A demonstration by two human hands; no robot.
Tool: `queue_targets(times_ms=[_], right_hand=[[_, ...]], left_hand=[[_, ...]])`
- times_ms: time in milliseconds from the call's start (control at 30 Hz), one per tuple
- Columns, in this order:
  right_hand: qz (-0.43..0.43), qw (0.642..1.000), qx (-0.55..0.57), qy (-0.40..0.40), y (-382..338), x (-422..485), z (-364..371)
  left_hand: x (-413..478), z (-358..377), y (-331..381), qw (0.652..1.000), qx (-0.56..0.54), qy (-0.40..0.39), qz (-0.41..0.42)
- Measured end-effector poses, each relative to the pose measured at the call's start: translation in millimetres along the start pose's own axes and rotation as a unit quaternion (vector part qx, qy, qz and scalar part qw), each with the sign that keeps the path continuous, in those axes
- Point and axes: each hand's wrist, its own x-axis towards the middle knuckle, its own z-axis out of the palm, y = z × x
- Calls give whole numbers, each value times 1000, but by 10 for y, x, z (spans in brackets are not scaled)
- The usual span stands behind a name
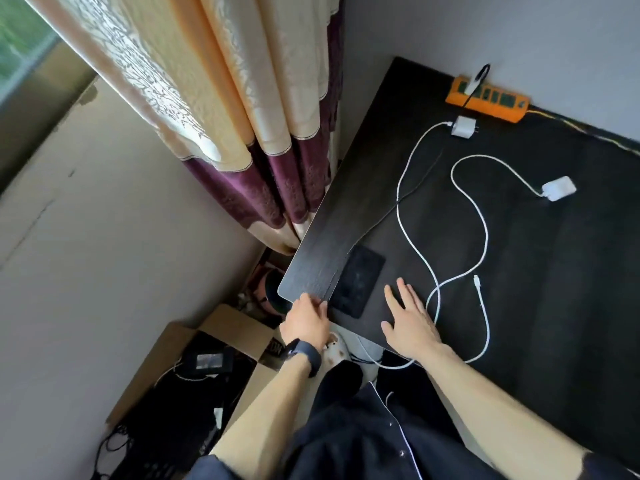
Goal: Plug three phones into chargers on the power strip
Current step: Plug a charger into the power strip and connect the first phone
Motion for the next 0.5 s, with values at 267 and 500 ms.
queue_targets(times_ms=[267,500], right_hand=[[-37,940,334,-62,-580,-465,-214],[-89,959,264,-51,-528,-825,-84]], left_hand=[[-195,-850,539,871,-421,-229,-110],[-155,-1302,557,779,-583,-199,-118]])
